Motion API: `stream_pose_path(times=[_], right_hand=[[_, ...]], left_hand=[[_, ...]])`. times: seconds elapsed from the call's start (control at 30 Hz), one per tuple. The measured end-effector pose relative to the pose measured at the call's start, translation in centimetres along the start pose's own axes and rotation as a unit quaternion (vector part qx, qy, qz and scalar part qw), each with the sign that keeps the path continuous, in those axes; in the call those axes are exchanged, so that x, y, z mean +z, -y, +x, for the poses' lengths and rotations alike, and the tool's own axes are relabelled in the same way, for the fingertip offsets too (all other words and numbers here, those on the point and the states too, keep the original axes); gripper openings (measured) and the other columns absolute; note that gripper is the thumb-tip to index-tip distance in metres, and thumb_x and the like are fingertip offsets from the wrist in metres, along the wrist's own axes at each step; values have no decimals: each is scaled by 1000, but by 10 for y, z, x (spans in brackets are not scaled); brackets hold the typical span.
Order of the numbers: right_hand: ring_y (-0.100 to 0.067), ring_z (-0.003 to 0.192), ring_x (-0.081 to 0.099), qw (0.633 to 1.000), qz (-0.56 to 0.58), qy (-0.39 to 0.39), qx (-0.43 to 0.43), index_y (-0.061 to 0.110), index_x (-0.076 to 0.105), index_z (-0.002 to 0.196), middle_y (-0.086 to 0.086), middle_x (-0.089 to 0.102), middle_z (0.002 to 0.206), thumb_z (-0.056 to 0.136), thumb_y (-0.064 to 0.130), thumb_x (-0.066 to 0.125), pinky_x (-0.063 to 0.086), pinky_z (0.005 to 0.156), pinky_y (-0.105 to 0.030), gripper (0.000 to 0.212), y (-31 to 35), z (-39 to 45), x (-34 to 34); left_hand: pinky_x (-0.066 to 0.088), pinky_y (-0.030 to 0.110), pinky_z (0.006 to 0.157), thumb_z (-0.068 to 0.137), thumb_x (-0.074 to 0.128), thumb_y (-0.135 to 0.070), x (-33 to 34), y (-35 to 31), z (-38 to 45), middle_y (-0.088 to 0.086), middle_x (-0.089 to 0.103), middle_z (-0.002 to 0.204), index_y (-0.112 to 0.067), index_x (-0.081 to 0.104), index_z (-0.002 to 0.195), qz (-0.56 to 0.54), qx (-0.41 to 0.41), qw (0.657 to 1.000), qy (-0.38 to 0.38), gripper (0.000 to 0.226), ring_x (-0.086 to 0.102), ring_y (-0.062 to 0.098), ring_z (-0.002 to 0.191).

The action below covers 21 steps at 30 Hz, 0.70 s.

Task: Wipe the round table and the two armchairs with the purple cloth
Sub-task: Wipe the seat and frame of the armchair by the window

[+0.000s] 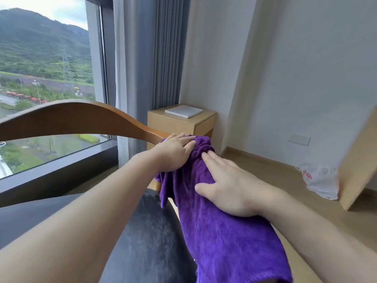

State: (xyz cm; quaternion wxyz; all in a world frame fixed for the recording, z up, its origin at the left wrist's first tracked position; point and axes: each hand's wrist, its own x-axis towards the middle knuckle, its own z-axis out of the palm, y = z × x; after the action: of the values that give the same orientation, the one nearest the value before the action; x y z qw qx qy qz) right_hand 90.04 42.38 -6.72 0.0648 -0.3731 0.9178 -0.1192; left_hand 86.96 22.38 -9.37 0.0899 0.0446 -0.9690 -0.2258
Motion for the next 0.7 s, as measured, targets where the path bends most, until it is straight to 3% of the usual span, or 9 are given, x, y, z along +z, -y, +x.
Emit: stream_pose_path(times=[0.17,0.4,0.57,0.7], right_hand=[[-18,156,4,999,-38,-3,15,17,7,161,0,-1,171,96,46,43,14,122,-37,80,4,55,1],[-18,156,8,999,-32,-18,14,15,11,161,-2,5,170,93,47,44,15,123,-37,82,0,61,7],[-22,149,27,998,3,-62,17,18,31,149,1,25,162,88,47,45,30,117,-41,69,8,44,2],[-19,156,9,999,18,-47,2,34,-9,159,8,-8,170,84,46,47,19,123,-41,94,13,18,5]], left_hand=[[7,45,124,106,20,-47,-4,20,0,-7,19,164,-27,27,156,-22,15,1000,-16,54,8,12,152],[7,49,123,107,17,-44,-1,19,2,-4,17,165,-25,25,156,-13,6,1000,-20,54,4,15,153],[7,50,122,107,19,-44,-7,12,-3,-7,18,164,-27,28,155,-32,-17,999,-14,52,5,15,153],[7,52,122,107,17,-44,0,14,-1,-5,18,164,-26,28,155,-30,-15,999,-29,53,4,17,153]])
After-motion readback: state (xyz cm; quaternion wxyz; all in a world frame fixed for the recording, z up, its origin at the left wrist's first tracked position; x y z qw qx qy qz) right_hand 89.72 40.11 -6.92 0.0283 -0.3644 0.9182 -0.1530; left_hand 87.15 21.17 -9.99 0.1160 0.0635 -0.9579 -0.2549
